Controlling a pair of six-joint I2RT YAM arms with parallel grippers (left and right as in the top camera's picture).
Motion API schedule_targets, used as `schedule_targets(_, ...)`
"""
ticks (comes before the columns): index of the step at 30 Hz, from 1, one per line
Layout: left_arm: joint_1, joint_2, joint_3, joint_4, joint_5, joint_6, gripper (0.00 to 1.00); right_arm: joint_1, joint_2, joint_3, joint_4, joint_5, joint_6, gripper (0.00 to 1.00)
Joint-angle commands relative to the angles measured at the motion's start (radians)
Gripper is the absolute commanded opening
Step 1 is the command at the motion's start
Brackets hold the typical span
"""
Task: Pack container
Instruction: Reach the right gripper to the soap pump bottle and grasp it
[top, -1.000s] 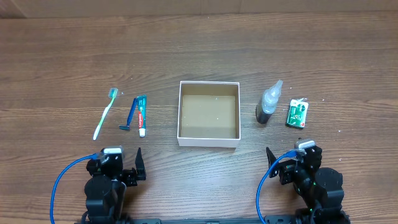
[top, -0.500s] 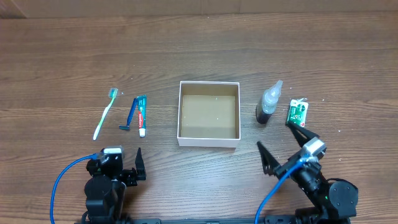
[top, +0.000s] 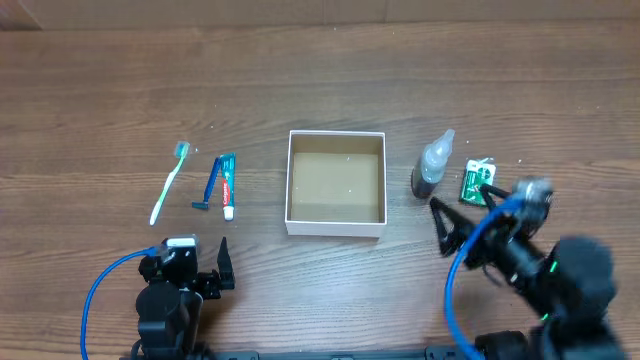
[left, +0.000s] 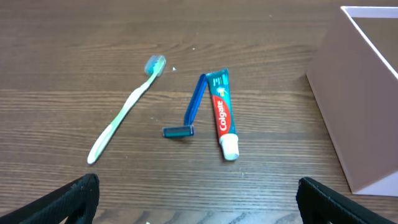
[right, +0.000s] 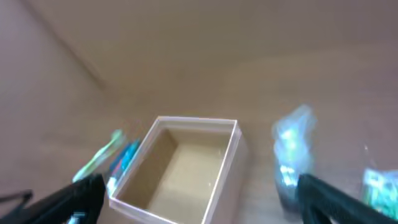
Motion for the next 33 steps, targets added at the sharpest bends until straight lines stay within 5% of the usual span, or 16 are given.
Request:
schedule_targets(1, 0.001, -0.008, -0.006, 0.001, 0.016, 0.016, 1.00, -0.001, 0.280, 0.365, -0.178, 0.085, 0.002, 1.00)
schedule_targets(5, 0.001, -0.008, -0.006, 0.001, 0.015, 0.016, 1.00, -0.001, 0.633, 0.727, -0.373, -0.126, 0.003, 1.00)
schedule_targets(11, 0.001, -0.008, -0.006, 0.001, 0.015, 0.016, 1.00, 0.005, 0.938, 0.743, -0.466, 0.191, 0.143, 1.00)
schedule_targets(17, 0.001, -0.008, -0.006, 0.001, 0.016, 0.016, 1.00, 0.005, 1.129, 0.739, -0.480, 0.216, 0.183, 1.00)
schedule_targets(20, 0.001, -0.008, -0.006, 0.001, 0.016, 0.016, 1.00, 0.005, 1.220, 0.737, -0.502, 0.216, 0.187, 0.93)
schedule_targets(30, 0.001, -0.008, -0.006, 0.001, 0.016, 0.016, 1.00, 0.005, 1.260, 0.735, -0.536, 0.204, 0.186, 0.41)
schedule_targets(33, 0.001, -0.008, -0.006, 0.001, 0.015, 0.016, 1.00, 0.005, 1.162, 0.736, -0.552, 0.242, 0.186, 0.39)
